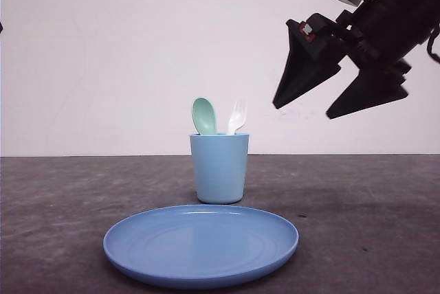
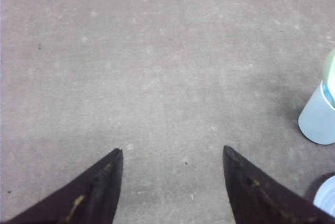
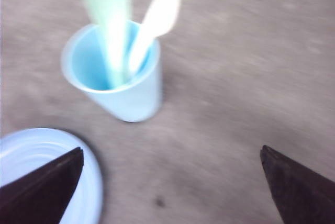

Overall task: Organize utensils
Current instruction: 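Move the right gripper to the cup rim and grasp the cup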

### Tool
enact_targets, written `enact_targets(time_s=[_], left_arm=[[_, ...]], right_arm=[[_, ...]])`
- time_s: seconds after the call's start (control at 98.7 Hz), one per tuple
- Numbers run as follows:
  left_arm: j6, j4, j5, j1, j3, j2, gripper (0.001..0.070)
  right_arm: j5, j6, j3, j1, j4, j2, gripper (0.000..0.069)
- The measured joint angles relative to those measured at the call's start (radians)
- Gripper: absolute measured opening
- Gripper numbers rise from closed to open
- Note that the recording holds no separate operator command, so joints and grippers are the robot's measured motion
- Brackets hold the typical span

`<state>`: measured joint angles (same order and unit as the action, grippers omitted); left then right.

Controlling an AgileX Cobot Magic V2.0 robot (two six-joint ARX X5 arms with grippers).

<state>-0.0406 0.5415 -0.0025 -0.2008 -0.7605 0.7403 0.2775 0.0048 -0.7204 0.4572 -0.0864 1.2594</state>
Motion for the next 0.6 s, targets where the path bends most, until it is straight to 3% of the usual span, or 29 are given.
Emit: enact_targets(time_s=[0.355,0.365,0.598], left_arm=[[0.000,0.000,0.000,0.000,0.000,0.000,0.0357],[0.000,0.000,0.000,0.000,0.000,0.000,0.0357],[0.000,0.000,0.000,0.000,0.000,0.000,0.0357]], right_arm=[[0.046,0.000,0.010,0.047,0.253,0.175,0.0681],[0.061,0.004,-0.060,0.112,0.442,0.457,0.0681],[0.035,0.004,-0.149,0.121,0.449,0.508,0.0681]])
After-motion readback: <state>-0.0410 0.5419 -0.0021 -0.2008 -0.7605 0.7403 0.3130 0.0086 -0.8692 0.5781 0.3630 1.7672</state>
